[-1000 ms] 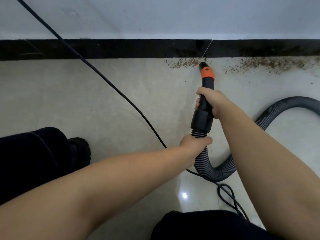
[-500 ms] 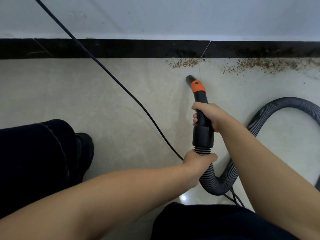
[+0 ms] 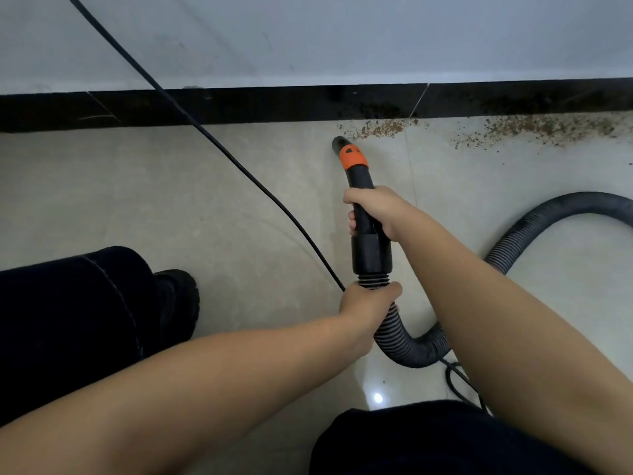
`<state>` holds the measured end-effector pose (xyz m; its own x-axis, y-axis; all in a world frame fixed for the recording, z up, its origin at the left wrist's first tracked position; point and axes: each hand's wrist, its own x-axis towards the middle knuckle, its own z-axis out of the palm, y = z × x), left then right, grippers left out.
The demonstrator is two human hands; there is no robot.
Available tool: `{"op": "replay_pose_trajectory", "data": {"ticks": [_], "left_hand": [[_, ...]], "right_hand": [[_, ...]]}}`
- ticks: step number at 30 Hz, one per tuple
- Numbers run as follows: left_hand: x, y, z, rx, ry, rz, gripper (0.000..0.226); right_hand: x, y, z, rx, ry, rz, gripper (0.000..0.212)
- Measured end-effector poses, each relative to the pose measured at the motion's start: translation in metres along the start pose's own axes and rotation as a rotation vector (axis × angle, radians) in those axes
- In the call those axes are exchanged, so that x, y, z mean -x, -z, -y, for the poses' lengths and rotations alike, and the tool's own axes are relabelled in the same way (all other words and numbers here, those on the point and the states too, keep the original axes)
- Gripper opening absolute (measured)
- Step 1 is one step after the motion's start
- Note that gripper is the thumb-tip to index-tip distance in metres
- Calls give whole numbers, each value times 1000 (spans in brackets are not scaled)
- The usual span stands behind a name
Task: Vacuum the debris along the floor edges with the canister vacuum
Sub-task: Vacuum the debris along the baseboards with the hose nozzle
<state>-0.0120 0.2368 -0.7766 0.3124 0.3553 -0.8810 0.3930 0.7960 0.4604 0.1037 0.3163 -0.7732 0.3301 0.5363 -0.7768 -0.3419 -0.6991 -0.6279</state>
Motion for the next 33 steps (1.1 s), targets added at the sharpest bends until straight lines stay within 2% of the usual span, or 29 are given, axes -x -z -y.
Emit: {"op": "replay_pose_trajectory", "data": {"ticks": [5, 10, 14, 22, 33], "left_hand": [[-12, 9, -12, -28, -14, 29, 10], [-22, 1, -18, -90, 1, 112, 10], [-27, -13, -22, -159, 3, 118, 11], [-41, -30, -42, -161, -30, 138, 12], [-39, -30, -33, -130, -2, 133, 12]], "right_hand": [[-10, 0, 6, -76, 13, -106, 11], [-13, 24, 3, -156, 5, -208, 10], [-14, 44, 2, -218, 0, -256, 11], [-27, 69, 16, -252, -3, -273, 11], [-26, 62, 13, -217, -4, -228, 10]]}}
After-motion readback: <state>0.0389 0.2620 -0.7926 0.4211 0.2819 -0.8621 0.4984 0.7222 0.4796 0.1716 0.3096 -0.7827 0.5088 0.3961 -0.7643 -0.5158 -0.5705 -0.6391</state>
